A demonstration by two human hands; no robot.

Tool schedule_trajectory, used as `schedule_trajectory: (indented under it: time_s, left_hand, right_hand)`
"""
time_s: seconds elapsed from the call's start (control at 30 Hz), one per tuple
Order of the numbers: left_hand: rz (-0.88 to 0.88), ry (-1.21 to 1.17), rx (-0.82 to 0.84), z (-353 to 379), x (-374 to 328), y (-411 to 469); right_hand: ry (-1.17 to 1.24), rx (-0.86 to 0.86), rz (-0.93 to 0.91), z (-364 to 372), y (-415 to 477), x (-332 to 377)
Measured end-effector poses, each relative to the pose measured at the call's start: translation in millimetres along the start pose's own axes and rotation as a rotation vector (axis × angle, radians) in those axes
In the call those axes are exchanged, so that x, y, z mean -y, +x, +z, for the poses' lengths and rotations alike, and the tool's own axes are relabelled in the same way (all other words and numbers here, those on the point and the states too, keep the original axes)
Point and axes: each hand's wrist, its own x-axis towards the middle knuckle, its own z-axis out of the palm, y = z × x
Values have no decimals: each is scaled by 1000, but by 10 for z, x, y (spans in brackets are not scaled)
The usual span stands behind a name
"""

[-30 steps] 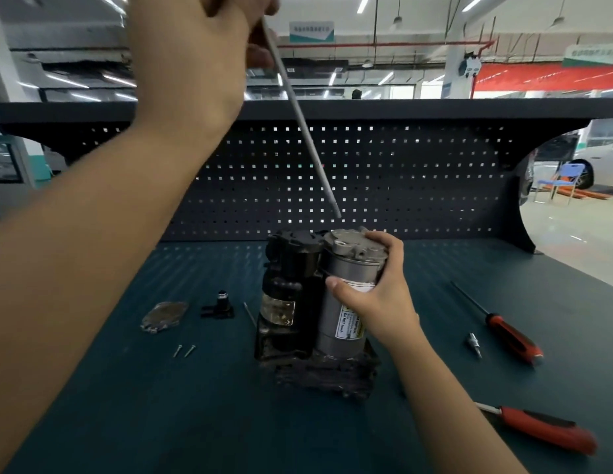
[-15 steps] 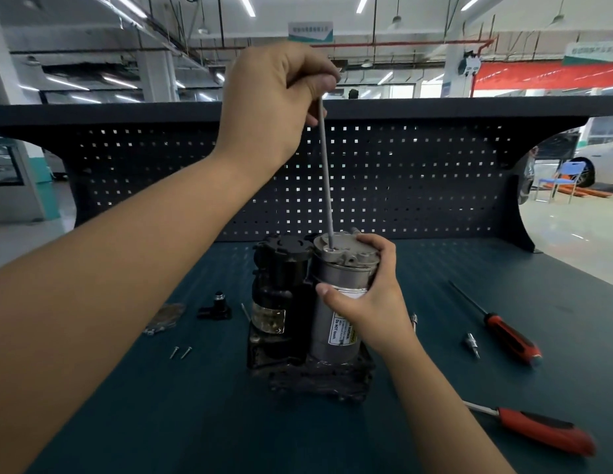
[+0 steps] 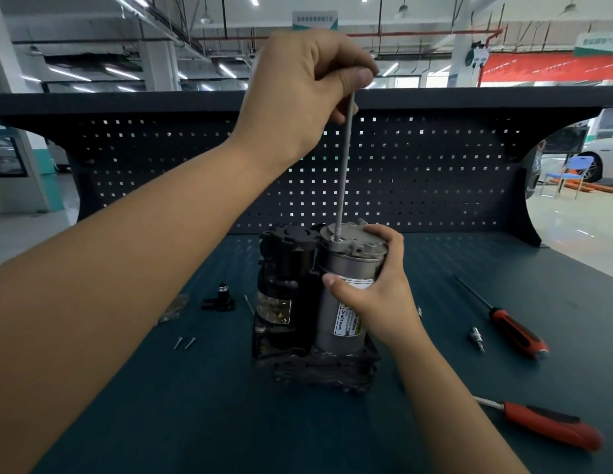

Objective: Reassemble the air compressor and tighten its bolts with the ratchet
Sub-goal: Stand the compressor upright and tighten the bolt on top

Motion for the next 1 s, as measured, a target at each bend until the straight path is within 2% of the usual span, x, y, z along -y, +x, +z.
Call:
schedule_trajectory:
  time_s: [0.1, 0.3, 0.43, 0.53, 0.77, 0.93, 1.0]
  left_hand:
    - [-2, 11, 59, 49, -3, -39]
    - [-25, -40, 34, 14, 30, -116]
    - [-6, -32, 123, 16, -18, -138]
    - [-90, 56, 187, 45, 57, -188]
    - [-128, 44, 85, 2, 200, -378]
    - [-59, 106, 200, 119, 173, -577]
    - [-79, 90, 195, 136, 214, -667]
  right_hand:
    - [-7, 2, -4, 2, -8, 10]
    - [-12, 25, -10, 5, -26, 29]
    - [-13, 38, -16, 18, -21, 43]
    - [-25, 51, -25, 21, -7, 48]
    - [-31, 84, -12, -35, 4, 64]
    - [-3, 80, -29, -33, 6, 46]
    - [13, 73, -34, -44, 8, 40]
